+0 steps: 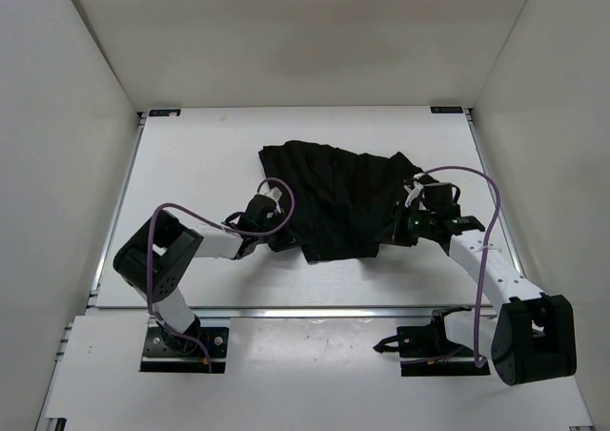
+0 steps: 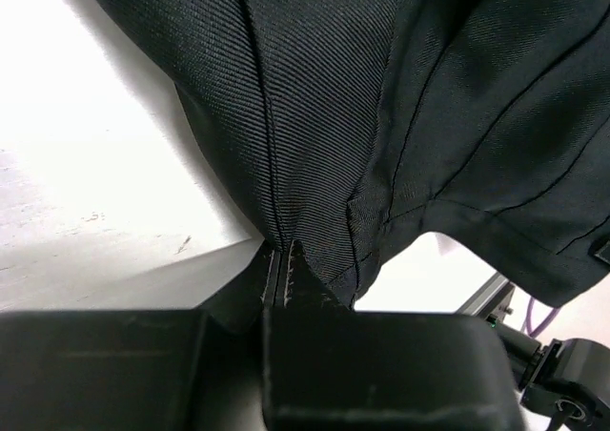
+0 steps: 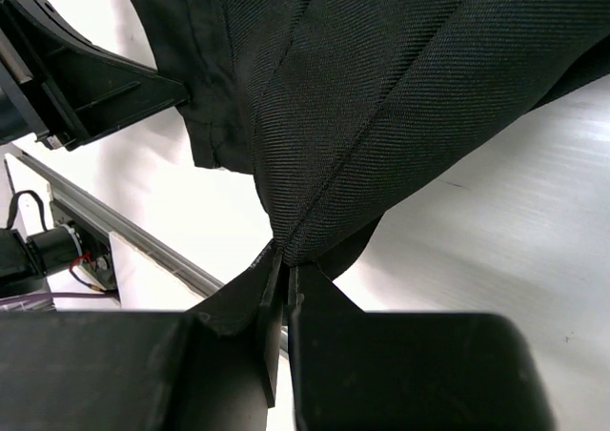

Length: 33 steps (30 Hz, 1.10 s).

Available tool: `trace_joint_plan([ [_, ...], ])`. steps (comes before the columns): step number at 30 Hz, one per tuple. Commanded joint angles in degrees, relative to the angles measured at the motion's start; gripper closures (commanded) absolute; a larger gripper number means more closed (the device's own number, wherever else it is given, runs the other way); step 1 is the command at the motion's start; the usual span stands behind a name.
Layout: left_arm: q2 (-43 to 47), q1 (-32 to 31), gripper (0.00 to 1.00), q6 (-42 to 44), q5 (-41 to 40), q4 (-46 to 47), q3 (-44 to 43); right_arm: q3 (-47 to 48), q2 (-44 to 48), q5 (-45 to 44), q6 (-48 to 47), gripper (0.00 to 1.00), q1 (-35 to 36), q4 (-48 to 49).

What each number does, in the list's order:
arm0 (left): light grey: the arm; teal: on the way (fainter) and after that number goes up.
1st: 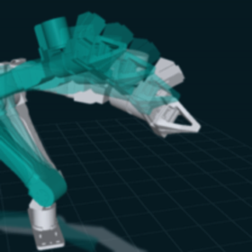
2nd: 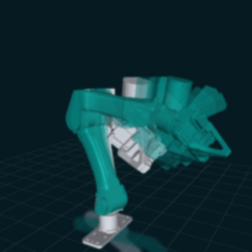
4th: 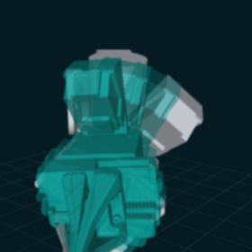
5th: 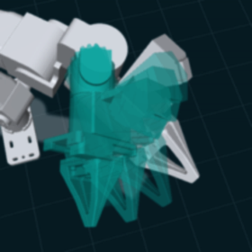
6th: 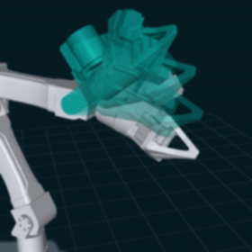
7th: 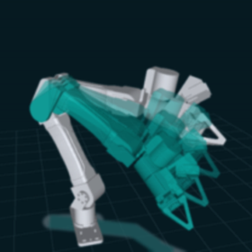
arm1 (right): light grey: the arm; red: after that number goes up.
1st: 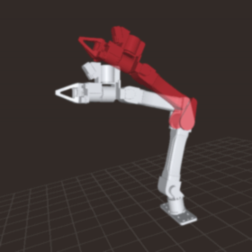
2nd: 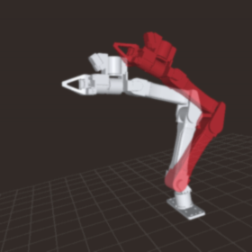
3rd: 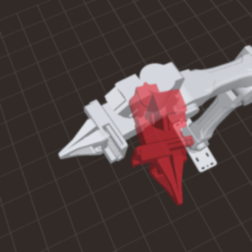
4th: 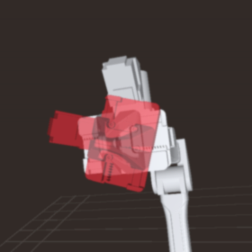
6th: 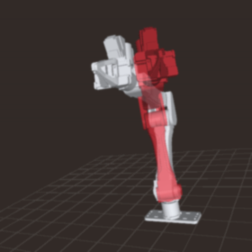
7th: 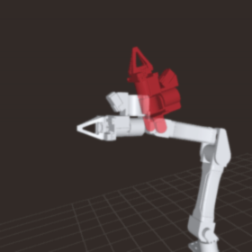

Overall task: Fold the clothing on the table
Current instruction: Flatten the skirt out

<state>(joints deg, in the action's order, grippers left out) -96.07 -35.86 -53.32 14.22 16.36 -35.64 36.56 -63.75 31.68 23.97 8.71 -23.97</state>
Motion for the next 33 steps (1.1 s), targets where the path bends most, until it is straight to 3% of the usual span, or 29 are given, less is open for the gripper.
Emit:
trace_joint_plan([
  [1,1.93,1.48,1.0,1.55,0.02,-3.43,-2.15,3.78,-0.85,1.28,-0.58,1.0,-0.97,1.65],
  [4,5.53,5.43,1.0,3.13,1.77,-6.42,-3.81,5.97,-2.95,1.45,-2.86,1.0,-2.81,2.08],
  [7,8.62,11.84,1.0,8.92,2.74,-13.97,-11.27,11.93,-7.33,1.89,-5.41,1.0,-6.33,1.73],
  [11,6.78,21.68,1.0,19.12,7.91,-30.37,-35.73,31.69,-16.74,2.95,-8.76,1.0,-8.27,-4.83],
  [13,3.63,24.24,1.0,23.51,8.81,-38.48,-51.58,51.93,-20.52,2.95,-9.55,1.0,-8.54,-8.02],
  [15,1.52,24.78,1.0,29.47,4.36,-47.87,-73.77,66.32,-23.08,2.16,-9.9,1.0,-8.54,-10.13],
  [17,0.8,23.56,1.0,31.86,-2.04,-51.32,-85.06,77.75,-23.79,0.93,-8.94,1.0,-8.62,-10.06],
  [18,2.02,22.94,1.0,32.48,-4.61,-50.47,-86.6,78.57,-23.62,0.75,-8.94,1.0,-8.62,-9.09],
  [21,7.47,24.25,1.0,30.73,-3.32,-46.08,-77.44,71.14,-18.79,0.93,-7.8,1.0,-10.72,-5.23],
  [23,9.4,23.29,1.0,32.66,-4.72,-46.94,-69.77,56.25,-14.15,1.1,-7.97,1.0,-12.22,-3.81],
  [27,14.24,21.8,1.0,33.98,-2.8,-46.16,-43.46,25.93,-7.9,1.54,-7.44,1.0,-12.84,0.14],
  [29,17.75,21.36,1.0,34.25,-3.23,-45.97,-29.46,15.28,-6.31,2.07,-6.65,1.0,-11.61,1.2],
  [30,18.37,21.09,0.96,34.25,-2.62,-46.76,-26.97,9.9,-5.52,2.59,-5.69,1.0,-11.09,1.46],
  [31,19.16,21.18,0.81,34.6,-2.18,-48.25,-22.94,7.59,-5.08,2.25,-5.25,1.0,-10.56,2.08],
  [32,20.12,21.27,0.55,35.12,-1.65,-49.83,-19.77,4.35,-4.29,2.94,-4.11,1.0,-9.6,2.6],
  [33,20.83,21.35,0.46,35.04,-1.39,-50.63,-18.95,2.4,-2.98,2.86,-3.06,1.0,-9.07,2.7],
])
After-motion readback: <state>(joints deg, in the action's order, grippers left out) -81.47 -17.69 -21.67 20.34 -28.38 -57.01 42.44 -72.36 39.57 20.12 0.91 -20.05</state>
